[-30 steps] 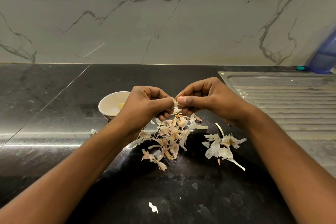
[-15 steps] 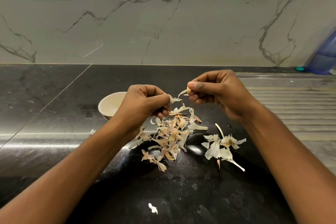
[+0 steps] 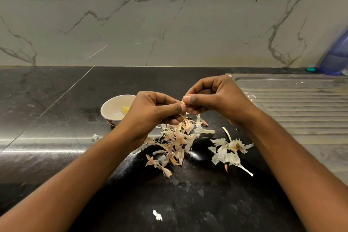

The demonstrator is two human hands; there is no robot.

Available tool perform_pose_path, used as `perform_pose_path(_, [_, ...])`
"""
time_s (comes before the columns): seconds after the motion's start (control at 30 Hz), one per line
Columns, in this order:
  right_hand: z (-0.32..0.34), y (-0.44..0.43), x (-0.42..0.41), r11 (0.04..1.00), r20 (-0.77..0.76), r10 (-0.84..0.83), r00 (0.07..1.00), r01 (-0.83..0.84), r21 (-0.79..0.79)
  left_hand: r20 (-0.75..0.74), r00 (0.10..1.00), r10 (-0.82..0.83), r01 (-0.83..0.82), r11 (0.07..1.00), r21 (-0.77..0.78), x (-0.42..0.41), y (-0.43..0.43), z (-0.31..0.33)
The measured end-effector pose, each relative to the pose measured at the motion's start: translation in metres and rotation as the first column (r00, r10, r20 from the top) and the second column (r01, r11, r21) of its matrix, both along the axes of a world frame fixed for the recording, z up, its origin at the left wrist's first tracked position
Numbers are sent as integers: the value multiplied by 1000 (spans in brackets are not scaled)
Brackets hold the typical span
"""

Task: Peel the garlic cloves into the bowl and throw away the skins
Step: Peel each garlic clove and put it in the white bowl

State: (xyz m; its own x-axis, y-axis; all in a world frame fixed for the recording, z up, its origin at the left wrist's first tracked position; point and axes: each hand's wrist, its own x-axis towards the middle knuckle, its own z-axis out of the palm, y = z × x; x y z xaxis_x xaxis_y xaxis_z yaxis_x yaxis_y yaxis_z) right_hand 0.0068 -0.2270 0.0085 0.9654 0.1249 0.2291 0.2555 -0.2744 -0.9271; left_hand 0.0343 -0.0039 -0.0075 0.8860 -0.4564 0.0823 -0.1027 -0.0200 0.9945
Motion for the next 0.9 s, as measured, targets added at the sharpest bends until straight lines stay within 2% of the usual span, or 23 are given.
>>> perform_pose_path(0.7, [1, -3, -1, 999, -39, 14, 999, -13, 44, -55, 998, 25, -30, 995, -94, 1, 0, 2])
perform_pose_path(0.9, [0, -1, -1, 1000, 1, 17, 1000, -17, 12, -88, 996, -3, -2, 999, -52, 1, 0, 2])
